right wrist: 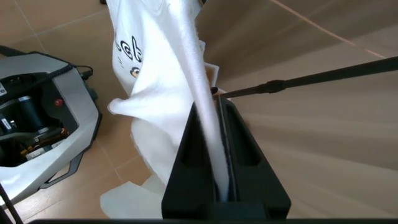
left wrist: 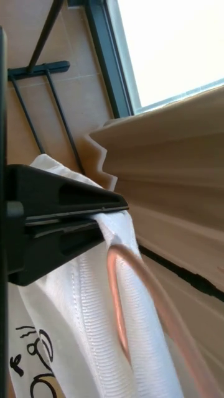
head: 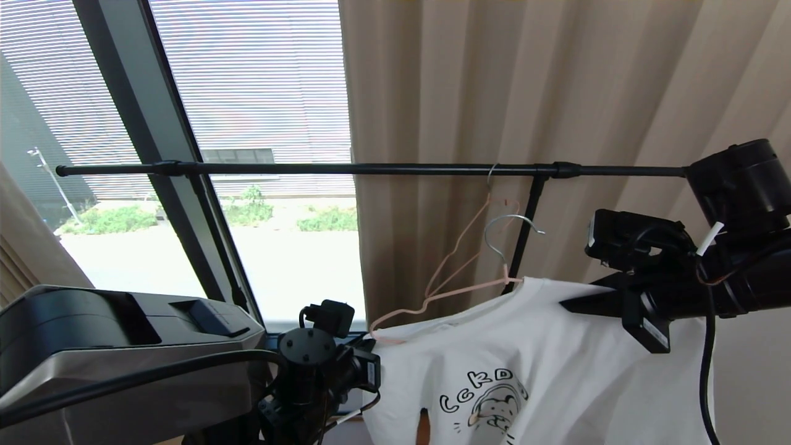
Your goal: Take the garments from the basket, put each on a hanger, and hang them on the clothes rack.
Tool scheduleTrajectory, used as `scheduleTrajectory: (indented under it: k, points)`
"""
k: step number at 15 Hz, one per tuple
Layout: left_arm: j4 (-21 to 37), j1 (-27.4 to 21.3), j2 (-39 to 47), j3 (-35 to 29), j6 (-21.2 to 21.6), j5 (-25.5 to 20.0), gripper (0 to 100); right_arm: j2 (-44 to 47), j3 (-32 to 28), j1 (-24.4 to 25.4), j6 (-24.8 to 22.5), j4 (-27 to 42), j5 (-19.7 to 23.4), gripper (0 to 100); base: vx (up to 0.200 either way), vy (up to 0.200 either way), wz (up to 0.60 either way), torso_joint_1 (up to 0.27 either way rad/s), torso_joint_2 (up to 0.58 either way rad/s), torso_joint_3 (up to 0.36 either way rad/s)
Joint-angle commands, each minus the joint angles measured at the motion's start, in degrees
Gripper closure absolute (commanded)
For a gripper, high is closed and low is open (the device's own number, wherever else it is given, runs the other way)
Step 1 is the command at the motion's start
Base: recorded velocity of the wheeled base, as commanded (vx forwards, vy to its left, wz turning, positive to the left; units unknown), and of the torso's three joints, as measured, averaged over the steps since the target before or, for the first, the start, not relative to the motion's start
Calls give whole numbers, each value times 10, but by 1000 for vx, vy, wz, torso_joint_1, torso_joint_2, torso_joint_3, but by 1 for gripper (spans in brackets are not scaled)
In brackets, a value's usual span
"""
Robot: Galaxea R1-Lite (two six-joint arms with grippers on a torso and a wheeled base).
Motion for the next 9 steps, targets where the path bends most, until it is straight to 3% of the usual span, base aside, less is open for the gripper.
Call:
scheduleTrajectory:
  k: [1,6,9]
  points:
    - [0,1,-2,0,0,0,100,-4,10,-14,-12,-2,-1,100,0,0,0,0,0,0]
    - [1,13,-20,1,4,-1,100,-4,17,-22,-14,-3,-15,100,0,0,0,0,0,0]
    - [2,16,-45,4,13,-3,100,-4,49,-22,-17,-47,-16,100,0,0,0,0,0,0]
